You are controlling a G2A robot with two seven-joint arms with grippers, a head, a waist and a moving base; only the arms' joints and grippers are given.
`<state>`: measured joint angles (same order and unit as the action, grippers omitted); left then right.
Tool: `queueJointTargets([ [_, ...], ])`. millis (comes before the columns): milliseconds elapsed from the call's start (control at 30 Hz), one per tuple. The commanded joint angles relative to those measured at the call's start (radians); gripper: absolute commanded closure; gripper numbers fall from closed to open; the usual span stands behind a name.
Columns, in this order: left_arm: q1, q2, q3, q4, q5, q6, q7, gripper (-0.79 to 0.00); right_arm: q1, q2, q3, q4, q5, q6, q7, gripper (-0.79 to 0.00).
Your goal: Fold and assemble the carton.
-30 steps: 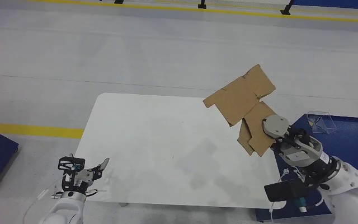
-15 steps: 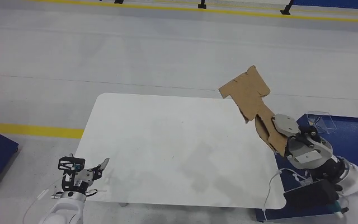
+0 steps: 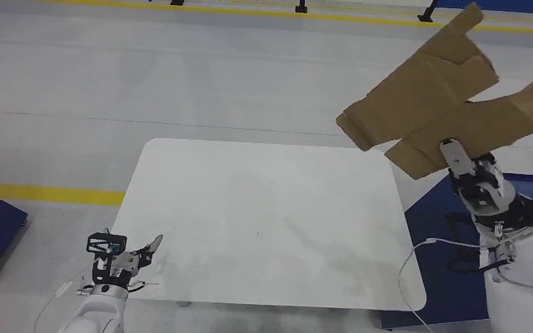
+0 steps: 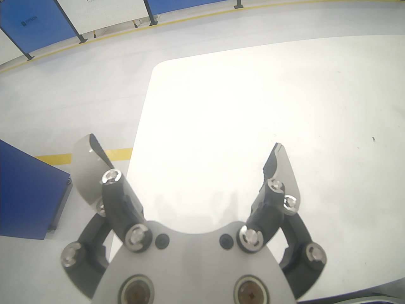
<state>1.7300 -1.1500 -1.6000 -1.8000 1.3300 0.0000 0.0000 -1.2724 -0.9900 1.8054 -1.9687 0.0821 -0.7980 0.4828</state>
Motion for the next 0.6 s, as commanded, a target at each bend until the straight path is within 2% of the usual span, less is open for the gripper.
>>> queueJointTargets([
  [0, 0.000, 0.000, 0.000, 0.000, 0.000, 0.000, 0.000, -0.785, 0.025, 0.013, -0.044, 0.042, 0.290, 0.054, 0.199, 0.000],
  [133, 0.000, 0.000, 0.000, 0.000, 0.000, 0.000, 0.000, -0.785, 0.028, 0.021, -0.156, 0.118, 0.586, 0.142, 0.442, 0.000],
  [233, 0.000, 0.000, 0.000, 0.000, 0.000, 0.000, 0.000, -0.785, 0.016, 0.020, -0.216, 0.169, 0.691, 0.170, 0.554, 0.000],
  [433, 0.000, 0.000, 0.000, 0.000, 0.000, 0.000, 0.000, -0.785, -0.009, 0.015, -0.268, 0.182, 0.770, 0.203, 0.640, 0.000],
  [567, 0.000, 0.000, 0.000, 0.000, 0.000, 0.000, 0.000, -0.785, -0.009, 0.015, -0.268, 0.182, 0.770, 0.203, 0.640, 0.000],
])
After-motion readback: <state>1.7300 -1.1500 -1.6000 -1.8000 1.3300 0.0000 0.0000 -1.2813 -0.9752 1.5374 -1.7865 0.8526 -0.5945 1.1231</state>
